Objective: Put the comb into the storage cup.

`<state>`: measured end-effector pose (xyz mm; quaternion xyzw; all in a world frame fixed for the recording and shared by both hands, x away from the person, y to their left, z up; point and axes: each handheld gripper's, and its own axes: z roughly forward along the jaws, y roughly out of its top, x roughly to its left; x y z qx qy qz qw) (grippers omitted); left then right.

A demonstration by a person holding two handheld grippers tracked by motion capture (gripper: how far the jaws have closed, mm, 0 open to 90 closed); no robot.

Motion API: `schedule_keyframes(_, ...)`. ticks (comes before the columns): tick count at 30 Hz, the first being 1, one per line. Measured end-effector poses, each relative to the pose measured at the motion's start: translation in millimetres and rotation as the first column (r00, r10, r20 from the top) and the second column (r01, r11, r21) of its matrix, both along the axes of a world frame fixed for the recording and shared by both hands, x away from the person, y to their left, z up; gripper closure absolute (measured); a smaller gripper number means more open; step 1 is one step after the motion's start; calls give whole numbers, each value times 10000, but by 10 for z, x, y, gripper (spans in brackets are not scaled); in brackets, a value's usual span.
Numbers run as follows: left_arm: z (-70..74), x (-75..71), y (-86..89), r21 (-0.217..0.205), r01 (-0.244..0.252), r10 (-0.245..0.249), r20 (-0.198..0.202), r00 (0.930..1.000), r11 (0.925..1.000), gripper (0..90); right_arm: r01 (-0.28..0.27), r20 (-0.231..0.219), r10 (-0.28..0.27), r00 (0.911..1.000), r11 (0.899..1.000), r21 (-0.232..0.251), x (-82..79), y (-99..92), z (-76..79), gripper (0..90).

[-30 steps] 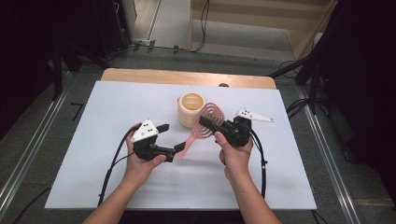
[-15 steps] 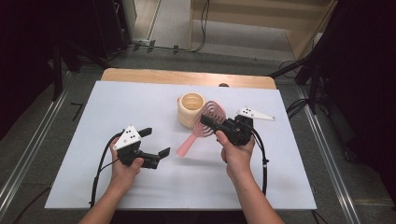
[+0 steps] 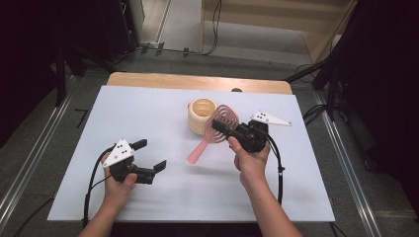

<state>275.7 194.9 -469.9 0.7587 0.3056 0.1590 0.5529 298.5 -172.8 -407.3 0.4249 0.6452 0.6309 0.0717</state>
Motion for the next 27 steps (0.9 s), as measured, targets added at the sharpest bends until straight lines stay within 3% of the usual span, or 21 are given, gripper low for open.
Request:
schedule_keyframes(8,-32,-44,137,148,-160,158,97,9998,9998,0,-10,7,10,10000,10000,-71,17,-10,2,618)
schedule_keyframes(15,-54,-77,321,-122,-535,538,224,9983,9985,0,4,81,-3,10000,10000,-79,20,-31,24,618)
schedule_keyframes(27,-79,-109,518,-122,-999,1003,364,9943,9949,0,33,166,-32,9999,10000,-83,44,-48,62,618)
